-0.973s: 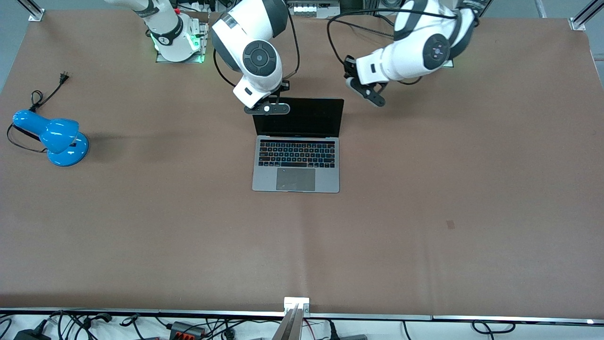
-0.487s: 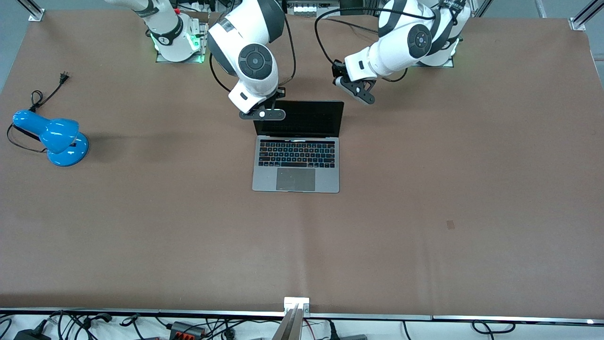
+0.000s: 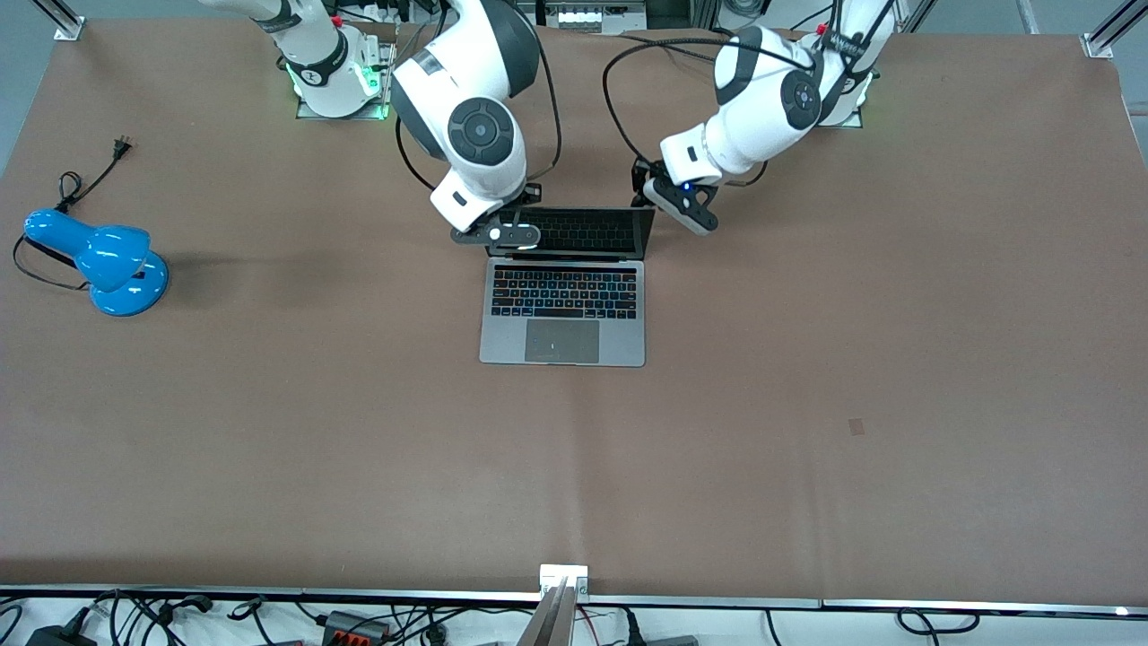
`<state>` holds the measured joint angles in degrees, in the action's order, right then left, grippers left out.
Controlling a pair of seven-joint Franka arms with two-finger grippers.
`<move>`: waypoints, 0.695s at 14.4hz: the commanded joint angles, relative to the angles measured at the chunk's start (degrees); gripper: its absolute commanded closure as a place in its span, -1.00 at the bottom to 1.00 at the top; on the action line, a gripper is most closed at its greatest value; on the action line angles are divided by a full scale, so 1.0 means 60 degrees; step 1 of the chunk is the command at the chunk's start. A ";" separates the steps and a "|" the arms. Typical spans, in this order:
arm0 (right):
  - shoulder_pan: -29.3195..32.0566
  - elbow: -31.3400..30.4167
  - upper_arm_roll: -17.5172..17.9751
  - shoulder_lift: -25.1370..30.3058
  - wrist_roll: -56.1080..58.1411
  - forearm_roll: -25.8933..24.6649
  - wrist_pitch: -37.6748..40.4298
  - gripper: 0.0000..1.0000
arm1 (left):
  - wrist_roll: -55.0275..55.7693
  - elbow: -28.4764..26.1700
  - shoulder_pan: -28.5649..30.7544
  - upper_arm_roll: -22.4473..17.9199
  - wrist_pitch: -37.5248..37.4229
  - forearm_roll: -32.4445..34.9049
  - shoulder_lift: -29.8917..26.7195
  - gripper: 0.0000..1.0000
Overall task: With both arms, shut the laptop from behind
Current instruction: 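Push the screen down toward the keyboard with both grippers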
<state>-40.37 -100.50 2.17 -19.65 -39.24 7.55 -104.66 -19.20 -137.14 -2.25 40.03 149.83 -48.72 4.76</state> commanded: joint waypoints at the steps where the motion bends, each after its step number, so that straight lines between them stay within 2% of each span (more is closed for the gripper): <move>1: 0.0311 0.0754 0.0048 -0.0489 0.0329 -0.0131 0.0011 1.00 | -0.1047 0.0881 0.0316 0.0008 0.0296 -0.0274 0.1196 0.99; 5: 0.0707 0.1339 0.0048 -0.0854 0.0740 -0.0131 0.0026 1.00 | -0.1122 0.1599 0.0580 -0.0021 0.0296 -0.0260 0.1754 0.99; 9: 0.0898 0.1838 0.0034 -0.1513 0.0696 -0.0262 -0.0033 1.00 | -0.1399 0.2391 0.0771 -0.0065 0.0384 -0.0187 0.2882 0.99; 10: 0.0913 0.2013 0.0048 -0.1747 0.0667 -0.0408 -0.0047 1.00 | -0.1502 0.2479 0.0771 -0.0094 0.0761 -0.0172 0.3058 0.99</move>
<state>-35.29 -92.06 2.07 -26.38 -35.53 6.72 -105.07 -24.75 -125.68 2.10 39.56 151.71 -48.72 18.49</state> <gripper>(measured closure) 0.991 0.991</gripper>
